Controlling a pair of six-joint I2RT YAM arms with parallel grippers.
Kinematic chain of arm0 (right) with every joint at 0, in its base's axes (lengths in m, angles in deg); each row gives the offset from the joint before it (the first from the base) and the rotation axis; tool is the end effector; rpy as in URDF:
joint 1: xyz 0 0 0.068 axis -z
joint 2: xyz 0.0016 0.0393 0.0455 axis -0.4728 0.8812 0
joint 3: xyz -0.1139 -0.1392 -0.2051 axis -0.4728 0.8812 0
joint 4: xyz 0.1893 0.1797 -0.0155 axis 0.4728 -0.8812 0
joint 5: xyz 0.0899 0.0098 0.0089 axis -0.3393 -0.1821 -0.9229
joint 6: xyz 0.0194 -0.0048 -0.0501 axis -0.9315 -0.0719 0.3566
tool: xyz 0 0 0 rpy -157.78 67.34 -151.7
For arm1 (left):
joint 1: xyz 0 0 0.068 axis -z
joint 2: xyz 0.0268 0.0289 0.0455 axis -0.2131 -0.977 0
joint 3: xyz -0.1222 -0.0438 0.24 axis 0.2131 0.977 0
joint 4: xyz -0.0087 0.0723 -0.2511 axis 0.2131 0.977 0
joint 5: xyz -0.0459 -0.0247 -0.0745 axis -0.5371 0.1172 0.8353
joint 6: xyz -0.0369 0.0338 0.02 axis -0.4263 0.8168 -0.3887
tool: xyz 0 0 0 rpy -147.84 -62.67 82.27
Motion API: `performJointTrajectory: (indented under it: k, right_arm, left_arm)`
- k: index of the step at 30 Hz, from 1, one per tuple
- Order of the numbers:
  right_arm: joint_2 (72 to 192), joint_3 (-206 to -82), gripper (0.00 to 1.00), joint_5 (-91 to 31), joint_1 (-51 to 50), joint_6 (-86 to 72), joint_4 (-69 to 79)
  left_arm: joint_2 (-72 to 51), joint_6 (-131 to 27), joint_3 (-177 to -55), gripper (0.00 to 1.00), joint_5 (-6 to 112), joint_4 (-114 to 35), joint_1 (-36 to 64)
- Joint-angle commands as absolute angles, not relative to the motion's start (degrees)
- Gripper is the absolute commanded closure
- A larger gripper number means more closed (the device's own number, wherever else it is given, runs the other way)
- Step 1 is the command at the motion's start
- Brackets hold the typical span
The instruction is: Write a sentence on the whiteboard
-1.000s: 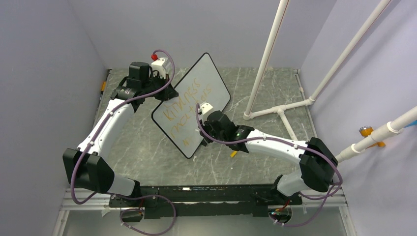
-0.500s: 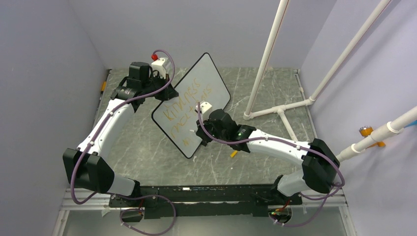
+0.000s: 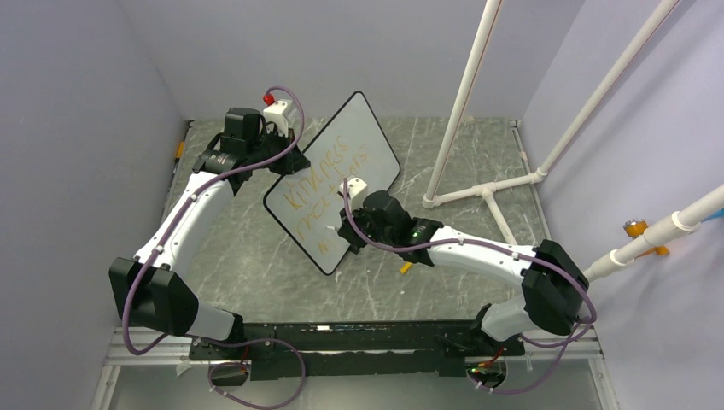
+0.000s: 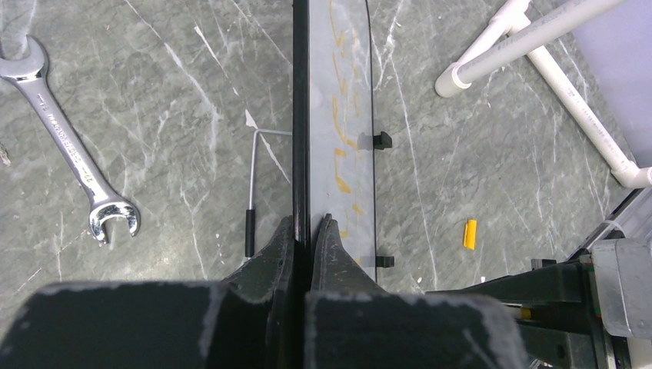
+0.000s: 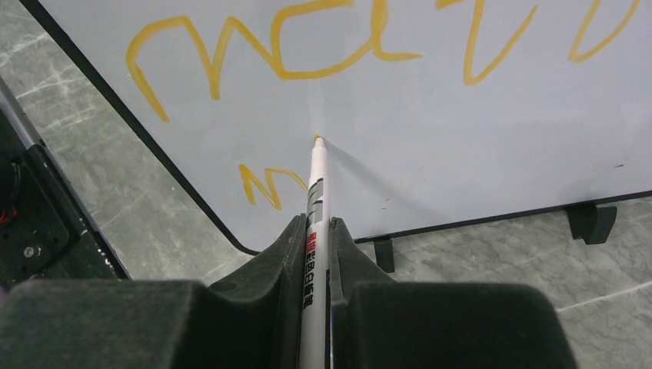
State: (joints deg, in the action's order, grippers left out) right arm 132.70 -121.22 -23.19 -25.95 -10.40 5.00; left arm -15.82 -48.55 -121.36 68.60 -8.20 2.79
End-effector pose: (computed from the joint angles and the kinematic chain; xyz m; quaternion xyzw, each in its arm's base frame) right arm 0.1875 0.2609 0.2561 -0.3259 0.7982 0.2771 0.4241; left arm 0.3027 -0.0964 0.3607 0.1492 0.8525 -0.2703 0.4218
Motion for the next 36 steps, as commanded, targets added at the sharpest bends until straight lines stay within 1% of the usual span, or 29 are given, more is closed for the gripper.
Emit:
performJointTrajectory:
  k: [1,12,23,31,36]
  right_arm:
    - [133.3,-119.2,1.0,-23.8,-25.7,-11.4,8.5]
    - [132.9,-114.5,1.0,-23.0,-25.7,-12.4,8.8]
    - [134.7,-121.7,1.0,-20.0,-22.9,-12.3,5.6]
    - [136.1,-127.0,1.0,-21.1,-21.2,-10.7,2.7]
    - [135.3,-126.3,1.0,-23.5,-21.1,-11.2,3.6]
  left_arm:
    - [-18.0,-38.8,-119.7,1.0,54.2,1.2,2.8]
    - [-18.0,-38.8,-119.7,1.0,54.0,1.1,2.8]
    - [-18.0,-38.8,-119.6,1.0,53.9,1.1,2.9]
    - [-18.2,-38.7,-119.7,1.0,54.1,1.2,2.9]
    - [-18.1,-38.7,-119.8,1.0,53.9,1.2,2.9]
